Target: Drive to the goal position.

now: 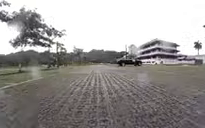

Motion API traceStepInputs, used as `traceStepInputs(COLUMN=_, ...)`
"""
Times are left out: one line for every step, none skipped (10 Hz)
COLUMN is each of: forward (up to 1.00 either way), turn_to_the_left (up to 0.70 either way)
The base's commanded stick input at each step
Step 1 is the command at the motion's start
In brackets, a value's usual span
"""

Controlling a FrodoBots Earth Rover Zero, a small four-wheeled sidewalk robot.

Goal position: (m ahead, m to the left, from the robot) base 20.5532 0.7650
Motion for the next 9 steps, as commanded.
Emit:
traceStepInputs(forward=0.7, turn_to_the_left=0.0)
traceStepInputs(forward=0.7, turn_to_the_left=0.0)
traceStepInputs(forward=0.7, turn_to_the_left=0.0)
traceStepInputs(forward=0.7, turn_to_the_left=0.0)
traceStepInputs(forward=0.7, turn_to_the_left=0.0)
traceStepInputs(forward=0.7, turn_to_the_left=0.0)
traceStepInputs(forward=0.7, turn_to_the_left=0.0)
traceStepInputs(forward=0.7, turn_to_the_left=0.0)
traceStepInputs(forward=0.7, turn_to_the_left=0.0)
